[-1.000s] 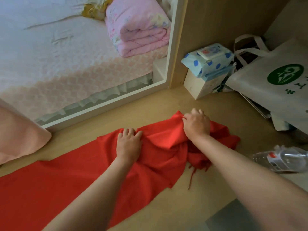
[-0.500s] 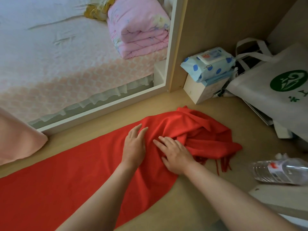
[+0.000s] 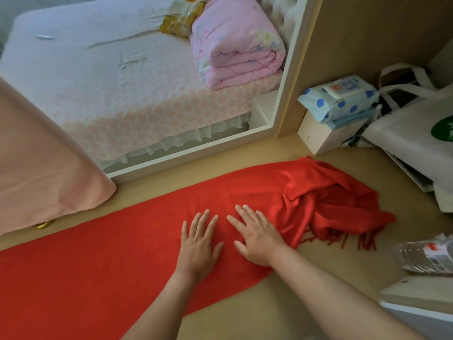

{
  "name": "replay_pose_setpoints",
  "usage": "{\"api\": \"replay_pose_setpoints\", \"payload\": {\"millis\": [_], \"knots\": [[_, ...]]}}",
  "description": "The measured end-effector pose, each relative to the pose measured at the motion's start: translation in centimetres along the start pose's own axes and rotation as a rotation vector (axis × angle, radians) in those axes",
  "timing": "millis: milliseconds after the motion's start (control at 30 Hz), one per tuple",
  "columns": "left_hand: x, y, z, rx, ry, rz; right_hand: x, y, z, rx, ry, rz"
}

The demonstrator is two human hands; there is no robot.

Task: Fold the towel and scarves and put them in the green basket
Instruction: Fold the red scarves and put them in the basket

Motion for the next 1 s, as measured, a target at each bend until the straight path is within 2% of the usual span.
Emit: {"api": "replay_pose_setpoints", "payload": {"millis": [100, 233, 467, 600, 700, 800, 900, 1000], "knots": [[-0.6, 2.8, 3.9, -0.096, 0.043, -0.031, 1.6, 0.0, 3.0, -0.025, 0.009, 0.099], [-0.8, 6.6, 9.4, -0.147, 0.024, -0.007, 1.8, -0.7, 7.4, -0.014, 0.037, 0.123], [-4.2, 13.7, 19.6, -0.312, 0.022, -0.095, 3.9, -4.6, 22.8, -0.115, 0.005, 0.125], [-3.9, 19.0, 28.7, -0.410, 0.025, 0.072, 7.2, -6.6, 32.7, -0.192, 0.036, 0.150], [-4.2, 21.6, 33.6, -0.320, -0.012, 0.189, 8.8, -7.9, 37.6, -0.202, 0.068, 0.187], [-5.9, 23.2, 37.0, -0.282, 0.048, 0.143, 9.0, -8.8, 39.2, -0.109, 0.166, 0.148], [-7.1, 24.3, 40.3, -0.315, 0.150, 0.091, 8.6, -9.3, 40.0, -0.018, 0.222, 0.121], [-8.4, 24.9, 43.0, -0.374, 0.233, -0.014, 7.9, -11.1, 42.0, -0.011, 0.243, 0.087]]}}
Point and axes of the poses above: each hand's wrist, its own y-axis away from the middle knuckle, its own x-axis out of the palm, z = x × y, the point moved 5 cm from there along -y, towards the middle knuckle, and after that the axes turned 7 degrees about -x, right-handed, at the moved point
